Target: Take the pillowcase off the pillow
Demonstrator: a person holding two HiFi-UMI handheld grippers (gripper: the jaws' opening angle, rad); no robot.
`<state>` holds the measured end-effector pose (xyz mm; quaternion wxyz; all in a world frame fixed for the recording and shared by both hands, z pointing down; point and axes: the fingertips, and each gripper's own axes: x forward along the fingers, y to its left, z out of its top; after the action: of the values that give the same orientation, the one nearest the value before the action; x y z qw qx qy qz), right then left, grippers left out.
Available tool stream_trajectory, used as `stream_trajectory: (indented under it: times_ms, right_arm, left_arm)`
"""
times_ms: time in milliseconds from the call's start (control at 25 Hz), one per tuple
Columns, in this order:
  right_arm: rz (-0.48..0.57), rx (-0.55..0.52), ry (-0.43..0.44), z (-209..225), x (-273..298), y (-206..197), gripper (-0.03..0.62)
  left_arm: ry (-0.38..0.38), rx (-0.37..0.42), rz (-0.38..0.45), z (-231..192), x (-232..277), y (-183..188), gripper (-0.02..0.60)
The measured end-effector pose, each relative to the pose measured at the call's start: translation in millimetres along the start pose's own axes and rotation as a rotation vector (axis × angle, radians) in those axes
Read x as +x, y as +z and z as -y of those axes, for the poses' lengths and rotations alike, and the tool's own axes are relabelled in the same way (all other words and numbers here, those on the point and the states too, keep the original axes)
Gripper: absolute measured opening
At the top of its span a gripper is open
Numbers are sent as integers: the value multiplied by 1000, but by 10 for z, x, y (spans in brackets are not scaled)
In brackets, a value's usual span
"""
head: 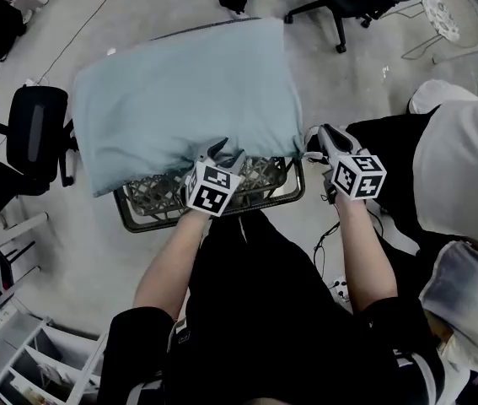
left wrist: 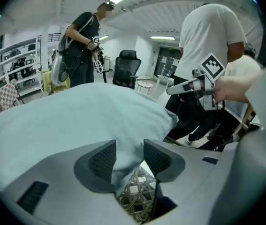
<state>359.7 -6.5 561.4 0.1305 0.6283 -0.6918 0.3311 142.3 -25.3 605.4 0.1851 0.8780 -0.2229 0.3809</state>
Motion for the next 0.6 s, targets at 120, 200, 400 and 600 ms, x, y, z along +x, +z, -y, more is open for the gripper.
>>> stream_trajectory:
  times_ms: [120, 200, 400, 600]
  right_arm:
    - [-69, 35, -3, 118, 88, -249, 112]
    - [-104, 30, 9, 112, 155, -380, 117]
    - [-151, 35, 61, -1, 242, -569, 117]
    - [-286, -20, 244, -302, 234, -828, 179]
  left_arm:
    - [22, 66, -48, -61, 97, -55, 154]
    - [40, 95, -72, -112, 124, -72, 105]
    - [28, 95, -121, -164, 30, -120, 9]
    - [62, 41, -118, -224, -133, -188, 6]
